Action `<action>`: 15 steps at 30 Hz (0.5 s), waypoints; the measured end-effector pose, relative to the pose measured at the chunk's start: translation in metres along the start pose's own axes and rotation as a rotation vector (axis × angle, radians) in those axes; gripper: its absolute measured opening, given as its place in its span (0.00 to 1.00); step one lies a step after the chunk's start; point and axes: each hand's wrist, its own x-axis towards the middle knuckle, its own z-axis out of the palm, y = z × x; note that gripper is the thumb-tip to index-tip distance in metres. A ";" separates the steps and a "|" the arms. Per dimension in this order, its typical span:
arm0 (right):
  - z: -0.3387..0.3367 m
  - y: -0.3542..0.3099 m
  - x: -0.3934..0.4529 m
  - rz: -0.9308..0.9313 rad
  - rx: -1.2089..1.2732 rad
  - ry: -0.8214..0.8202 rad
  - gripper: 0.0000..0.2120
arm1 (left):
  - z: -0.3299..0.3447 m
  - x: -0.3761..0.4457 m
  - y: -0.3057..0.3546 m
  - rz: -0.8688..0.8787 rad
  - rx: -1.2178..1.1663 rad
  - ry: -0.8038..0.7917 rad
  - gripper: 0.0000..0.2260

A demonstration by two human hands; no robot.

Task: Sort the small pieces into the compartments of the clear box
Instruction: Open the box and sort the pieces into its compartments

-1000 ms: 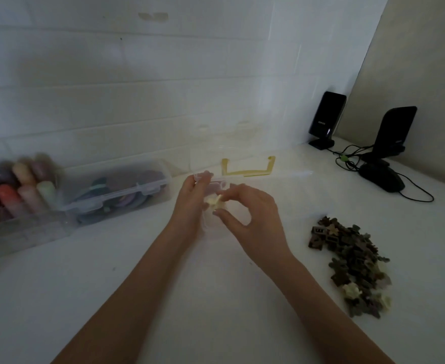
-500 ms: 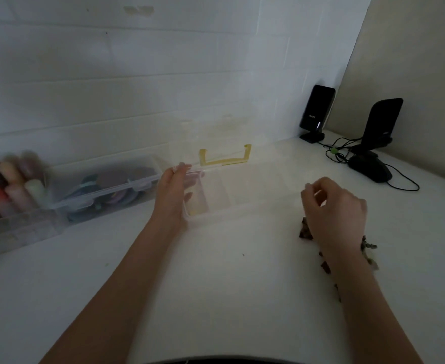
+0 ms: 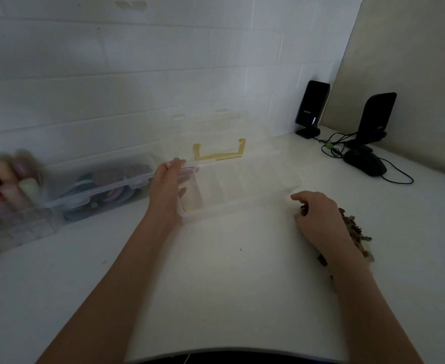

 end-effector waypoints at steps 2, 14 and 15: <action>0.001 -0.001 -0.001 -0.001 0.069 0.009 0.23 | 0.000 0.000 0.000 0.003 0.000 0.004 0.06; -0.006 -0.016 -0.003 -0.183 0.341 0.083 0.04 | -0.006 0.001 0.003 -0.024 -0.050 -0.029 0.06; -0.007 -0.017 -0.003 -0.198 0.385 0.084 0.05 | -0.006 0.001 0.003 -0.019 -0.045 -0.020 0.06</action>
